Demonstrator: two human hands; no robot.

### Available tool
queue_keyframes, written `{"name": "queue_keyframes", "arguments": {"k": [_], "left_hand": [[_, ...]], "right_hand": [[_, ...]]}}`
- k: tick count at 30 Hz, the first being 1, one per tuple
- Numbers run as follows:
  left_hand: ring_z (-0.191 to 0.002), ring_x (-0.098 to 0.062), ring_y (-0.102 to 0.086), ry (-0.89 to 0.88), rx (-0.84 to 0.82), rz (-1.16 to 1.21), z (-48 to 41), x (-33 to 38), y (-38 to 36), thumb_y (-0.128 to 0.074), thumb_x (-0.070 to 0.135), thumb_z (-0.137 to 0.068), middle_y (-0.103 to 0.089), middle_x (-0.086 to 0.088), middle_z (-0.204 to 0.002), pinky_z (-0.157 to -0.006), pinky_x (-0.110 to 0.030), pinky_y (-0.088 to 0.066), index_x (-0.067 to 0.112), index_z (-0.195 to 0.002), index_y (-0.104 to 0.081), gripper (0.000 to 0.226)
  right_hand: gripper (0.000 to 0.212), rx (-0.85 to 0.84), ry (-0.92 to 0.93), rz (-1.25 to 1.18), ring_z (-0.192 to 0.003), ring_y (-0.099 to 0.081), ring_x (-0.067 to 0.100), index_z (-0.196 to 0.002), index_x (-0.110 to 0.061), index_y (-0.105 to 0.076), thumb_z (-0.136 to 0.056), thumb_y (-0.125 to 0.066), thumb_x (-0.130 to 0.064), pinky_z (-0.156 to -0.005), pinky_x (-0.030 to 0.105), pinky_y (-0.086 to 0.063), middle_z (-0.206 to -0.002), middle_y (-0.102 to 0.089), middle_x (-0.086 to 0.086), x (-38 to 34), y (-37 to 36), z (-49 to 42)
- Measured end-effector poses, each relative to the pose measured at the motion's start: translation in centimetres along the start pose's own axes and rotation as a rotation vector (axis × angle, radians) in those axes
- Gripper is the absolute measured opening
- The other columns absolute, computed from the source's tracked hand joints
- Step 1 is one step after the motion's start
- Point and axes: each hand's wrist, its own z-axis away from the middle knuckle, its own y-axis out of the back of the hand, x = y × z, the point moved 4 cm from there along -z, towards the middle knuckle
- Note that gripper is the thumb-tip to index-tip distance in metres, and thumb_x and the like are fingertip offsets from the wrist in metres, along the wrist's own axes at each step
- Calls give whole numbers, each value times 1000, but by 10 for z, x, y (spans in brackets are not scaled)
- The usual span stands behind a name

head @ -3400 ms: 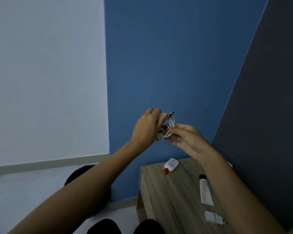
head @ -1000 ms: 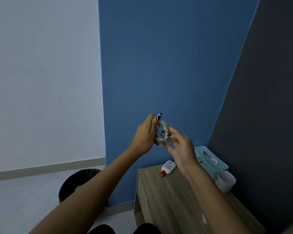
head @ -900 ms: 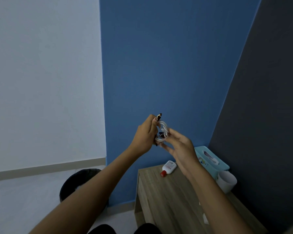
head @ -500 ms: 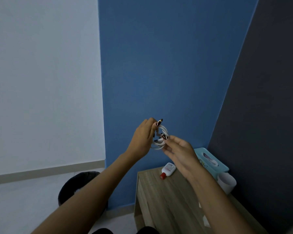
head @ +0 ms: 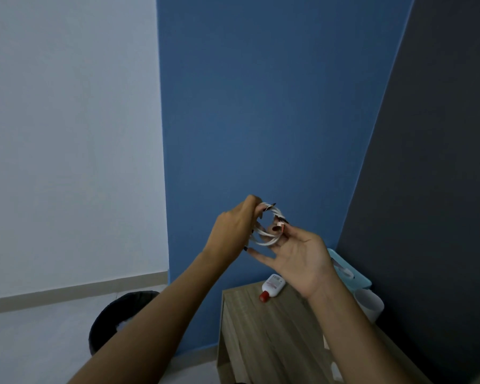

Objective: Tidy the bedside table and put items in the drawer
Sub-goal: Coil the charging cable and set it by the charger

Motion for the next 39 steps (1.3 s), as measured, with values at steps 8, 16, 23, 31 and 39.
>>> {"name": "queue_keyframes", "arguments": {"k": [8,16,23,31,39], "left_hand": [[-58,-11,-63,360,-100,506,-3,-3,-11,-54,27,-95,-67,3,-80,-56,-24,-55,13,-86,-66,20],[-74,-12,-68,584,-265,753,14,-29,-50,-66,8,-86,-71,-11,-88,-66,-20,-55,9,-93,-71,9],[-78,-21,-65,747,-336,913,3,-66,-118,-61,2,-88,-70,-23,-87,-72,-23,-57,0,-95,-71,13],[-80,-27,-66,707,-390,824,-35,-65,-144,-63,2,-86,-69,-27,-89,-80,-36,-58,-10,-94,-69,16],[-75,-29,-69,717,-478,783,28,-8,-155,-65,4,-84,-71,-24,-86,-77,-35,-60,-3,-89,-72,10]], "right_hand": [[13,249,274,645,-87,-70,24,-94,-3,-69,-90,-56,-3,-87,43,-56,-86,-73,13,-35,16,6],[20,444,381,639,-75,-71,21,-100,-11,-69,-86,-63,1,-71,34,-59,-83,-75,12,-42,55,-2],[17,584,452,656,-79,-72,17,-95,-14,-72,-87,-63,-2,-71,32,-58,-83,-76,3,-37,102,-61],[13,582,426,863,-72,-70,17,-85,-10,-71,-87,-62,-1,-62,27,-56,-81,-72,8,-78,114,-62],[20,719,357,925,-77,-68,31,-73,-14,-66,-85,-61,1,-79,47,-58,-83,-69,20,-53,138,21]]}}
